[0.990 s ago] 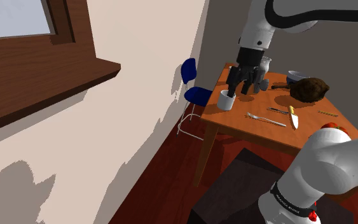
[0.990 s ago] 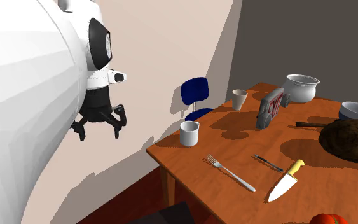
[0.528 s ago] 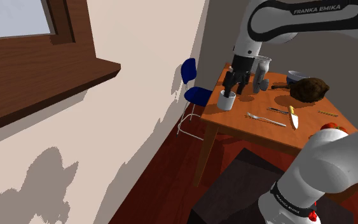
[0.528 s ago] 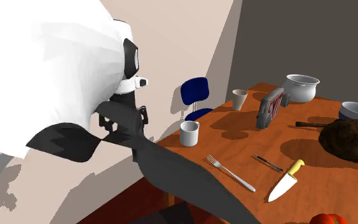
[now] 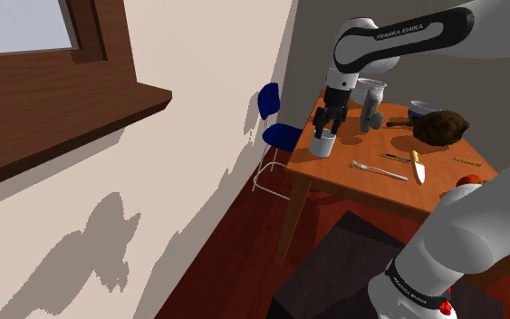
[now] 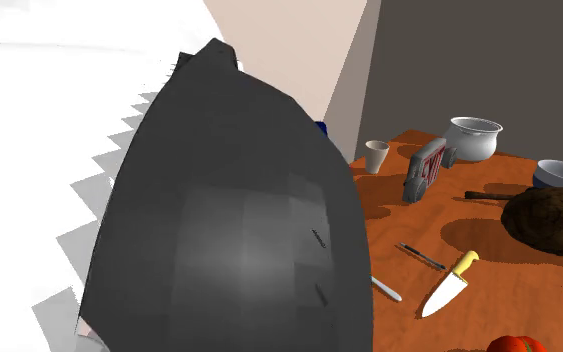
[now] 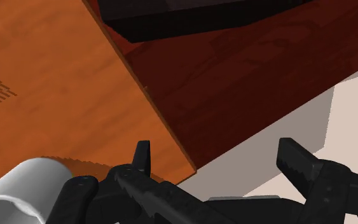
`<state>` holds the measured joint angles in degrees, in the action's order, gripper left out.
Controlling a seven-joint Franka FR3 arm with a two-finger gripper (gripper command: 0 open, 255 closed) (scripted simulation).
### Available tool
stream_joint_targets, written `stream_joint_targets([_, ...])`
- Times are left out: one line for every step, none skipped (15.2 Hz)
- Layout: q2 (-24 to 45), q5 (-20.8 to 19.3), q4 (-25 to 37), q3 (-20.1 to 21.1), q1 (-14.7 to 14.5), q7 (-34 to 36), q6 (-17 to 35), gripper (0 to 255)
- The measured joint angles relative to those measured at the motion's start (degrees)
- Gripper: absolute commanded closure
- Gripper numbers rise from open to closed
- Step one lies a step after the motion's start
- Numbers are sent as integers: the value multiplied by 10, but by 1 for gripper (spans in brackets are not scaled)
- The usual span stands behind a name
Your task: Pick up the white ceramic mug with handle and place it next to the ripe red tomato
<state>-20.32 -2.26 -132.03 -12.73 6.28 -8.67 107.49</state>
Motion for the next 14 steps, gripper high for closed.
stream_joint_targets([18,-2,6,-7,3,-9,12,0])
stream_joint_targets([37,-2,20,-15,5,-20,18,0])
stream_joint_targets([48,-4,23,-19,7,-26,27,0])
stream_joint_targets([67,-3,34,-26,10,-37,35,0])
stream_joint_targets([88,-2,47,-34,14,-49,44,0])
stream_joint_targets([113,1,62,-38,14,-56,53,0])
stream_joint_targets([128,2,69,-43,17,-64,61,0])
stream_joint_targets([150,6,85,-48,19,-75,68,0])
stream_joint_targets([175,11,104,-54,23,-86,74,0])
stream_joint_targets([188,12,113,-59,27,-96,79,0])
stream_joint_targets([206,16,128,-62,29,-103,81,0])
stream_joint_targets([231,23,150,-67,35,-117,85,0])
stream_joint_targets([250,27,168,-70,39,-126,86,0])
stream_joint_targets([269,32,180,-74,45,-136,92,0])
